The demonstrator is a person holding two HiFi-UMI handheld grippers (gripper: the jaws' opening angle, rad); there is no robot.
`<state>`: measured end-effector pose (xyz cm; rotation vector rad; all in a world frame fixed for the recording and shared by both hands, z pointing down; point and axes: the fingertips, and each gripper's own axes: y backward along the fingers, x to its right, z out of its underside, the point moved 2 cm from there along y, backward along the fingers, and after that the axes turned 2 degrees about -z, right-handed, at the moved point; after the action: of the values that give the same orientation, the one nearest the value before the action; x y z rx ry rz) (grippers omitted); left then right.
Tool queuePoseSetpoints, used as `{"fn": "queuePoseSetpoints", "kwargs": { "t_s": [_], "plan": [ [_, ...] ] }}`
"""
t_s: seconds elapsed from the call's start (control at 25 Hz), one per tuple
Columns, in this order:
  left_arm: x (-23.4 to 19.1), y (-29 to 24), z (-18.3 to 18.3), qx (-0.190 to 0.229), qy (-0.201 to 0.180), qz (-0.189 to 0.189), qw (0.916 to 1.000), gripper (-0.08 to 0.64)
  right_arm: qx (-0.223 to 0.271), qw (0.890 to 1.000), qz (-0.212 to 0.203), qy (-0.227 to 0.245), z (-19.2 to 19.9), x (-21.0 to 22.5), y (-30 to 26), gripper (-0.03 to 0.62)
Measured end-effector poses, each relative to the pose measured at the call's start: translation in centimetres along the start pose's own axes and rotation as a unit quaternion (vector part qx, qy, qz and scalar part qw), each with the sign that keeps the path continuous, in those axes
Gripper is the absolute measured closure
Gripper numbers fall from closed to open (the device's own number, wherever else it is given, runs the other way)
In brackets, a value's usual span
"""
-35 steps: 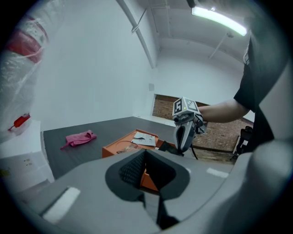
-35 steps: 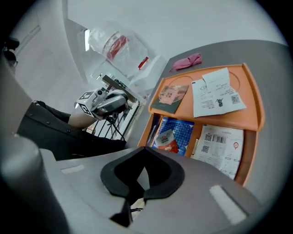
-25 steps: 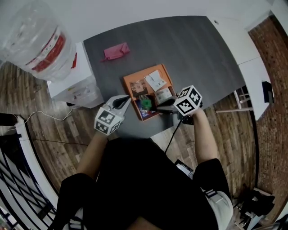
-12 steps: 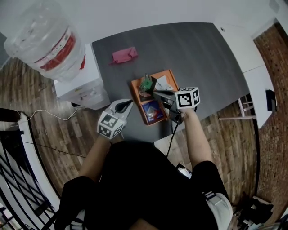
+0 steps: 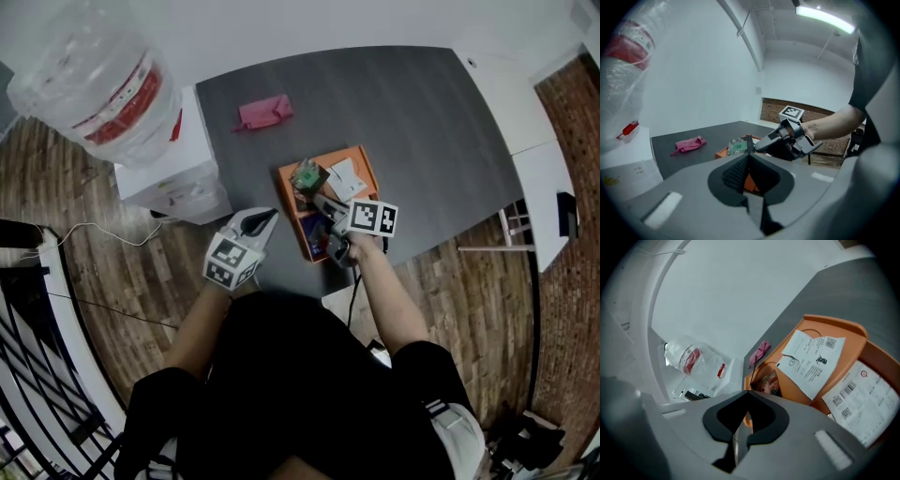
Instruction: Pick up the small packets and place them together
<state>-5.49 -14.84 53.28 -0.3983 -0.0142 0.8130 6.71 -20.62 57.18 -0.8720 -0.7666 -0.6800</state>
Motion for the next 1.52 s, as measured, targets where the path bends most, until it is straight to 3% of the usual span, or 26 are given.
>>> {"fn": "queuePoseSetpoints", "kwargs": {
  "t_s": [0.32, 0.52, 0.8, 0.96, 1.08, 1.2, 1.36, 1.52],
  "plan": [
    [0.4, -0.8, 0.1, -0.007, -0.003, 0.007, 0.9999, 0.560, 0.015, 0.996, 0.084, -0.007, 0.9, 2.0, -0.2, 0.570],
    [0.5, -1.0, 0.1, -0.007, -0.001, 0.007, 1.0000, 0.560, -0.011, 0.997, 0.078, 0.014, 1.8, 1.3, -0.4, 0.465],
    [0.7, -1.1, -0.2, -0.004, -0.003, 0.003, 1.0000, 0.560, -0.012, 0.994, 0.079, 0.069, 0.8, 0.3, 0.6, 0.462],
    [1.0, -1.1, -0.6, -0.001, -0.007, 0.003, 1.0000, 0.560, -0.016, 0.989, 0.083, 0.123, -0.1, 0.1, 2.3, 0.470],
    [1.1, -0.9, -0.5, -0.001, -0.007, 0.002, 1.0000, 0.560, -0.047, 0.979, 0.083, 0.179, -0.3, 0.7, 3.8, 0.472],
    [1.4, -0.7, -0.3, -0.003, -0.006, 0.002, 1.0000, 0.560, -0.119, 0.966, 0.059, 0.220, 1.0, 1.2, 4.9, 0.472],
    [1.8, -0.6, -0.2, -0.004, -0.006, 0.004, 1.0000, 0.560, -0.216, 0.938, 0.073, 0.260, 2.8, 2.7, 5.5, 0.466],
    [1.9, -0.4, 0.0, -0.005, -0.006, 0.004, 1.0000, 0.560, -0.278, 0.909, 0.095, 0.297, 4.3, 4.1, 4.6, 0.466]
  ]
}}
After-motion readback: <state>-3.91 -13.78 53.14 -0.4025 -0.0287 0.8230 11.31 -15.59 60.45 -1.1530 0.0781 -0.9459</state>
